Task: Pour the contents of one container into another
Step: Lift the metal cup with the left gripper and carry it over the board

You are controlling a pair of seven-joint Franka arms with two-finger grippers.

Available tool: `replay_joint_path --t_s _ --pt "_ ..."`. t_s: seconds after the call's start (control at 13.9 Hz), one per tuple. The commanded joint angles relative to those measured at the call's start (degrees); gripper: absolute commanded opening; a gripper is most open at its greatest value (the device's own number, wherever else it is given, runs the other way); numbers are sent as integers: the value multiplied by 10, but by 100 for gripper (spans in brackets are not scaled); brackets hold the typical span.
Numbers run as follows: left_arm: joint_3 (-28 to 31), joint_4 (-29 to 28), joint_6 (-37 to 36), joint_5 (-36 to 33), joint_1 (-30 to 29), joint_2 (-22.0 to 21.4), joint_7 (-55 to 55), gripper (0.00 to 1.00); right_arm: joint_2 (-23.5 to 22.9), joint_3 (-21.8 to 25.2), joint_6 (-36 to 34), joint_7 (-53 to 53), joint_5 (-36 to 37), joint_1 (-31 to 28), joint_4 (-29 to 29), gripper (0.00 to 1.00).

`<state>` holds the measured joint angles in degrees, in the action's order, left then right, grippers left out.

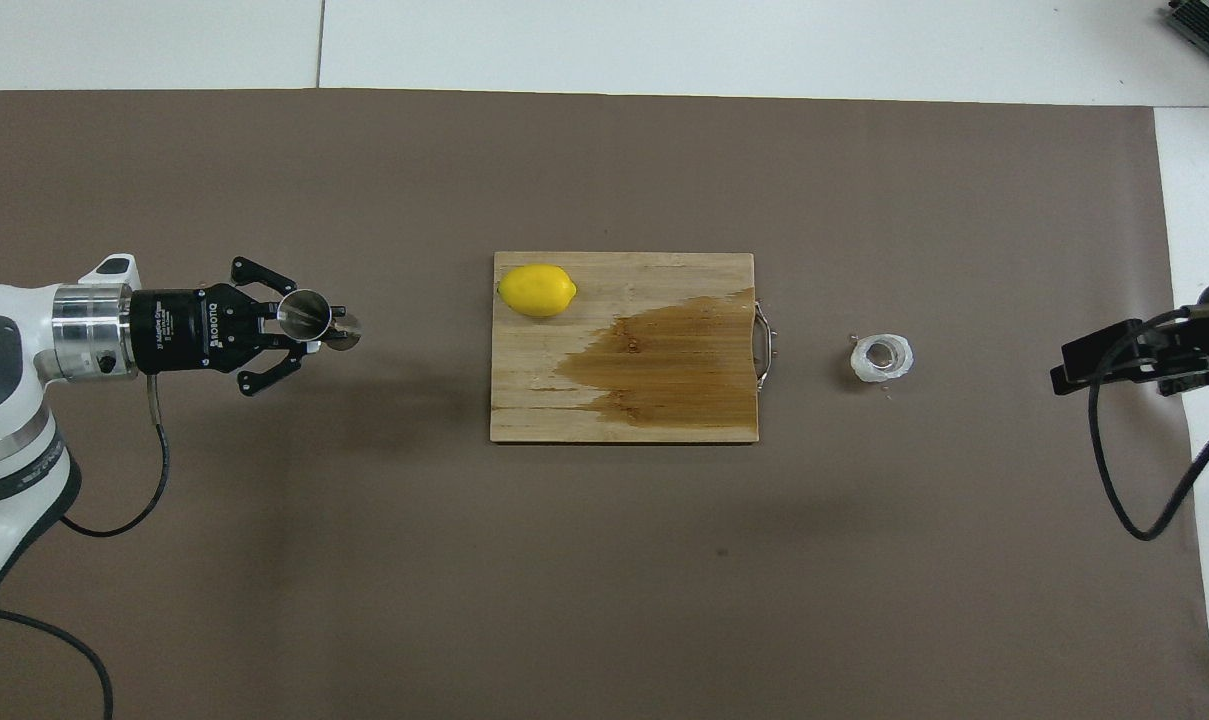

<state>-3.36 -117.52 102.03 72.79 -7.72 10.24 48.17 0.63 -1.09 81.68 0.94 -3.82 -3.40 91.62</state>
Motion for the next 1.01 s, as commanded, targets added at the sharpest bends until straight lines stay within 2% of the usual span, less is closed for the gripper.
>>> replay_joint_path --t_s 0.0,0.29,0.72,0.94 --pt "8 -30 21 43 43 -22 8 0 -3 -4 -11 8 3 -6 -9 100" --pt "8 -32 53 66 103 -22 26 0 -3 -4 -11 8 3 -6 -9 100" --pt "7 -32 62 90 143 -22 47 0 -3 -4 -11 8 3 -6 -9 100" --pt "7 -39 127 182 201 -16 49 0 -3 -4 -11 8 3 -6 -9 100"
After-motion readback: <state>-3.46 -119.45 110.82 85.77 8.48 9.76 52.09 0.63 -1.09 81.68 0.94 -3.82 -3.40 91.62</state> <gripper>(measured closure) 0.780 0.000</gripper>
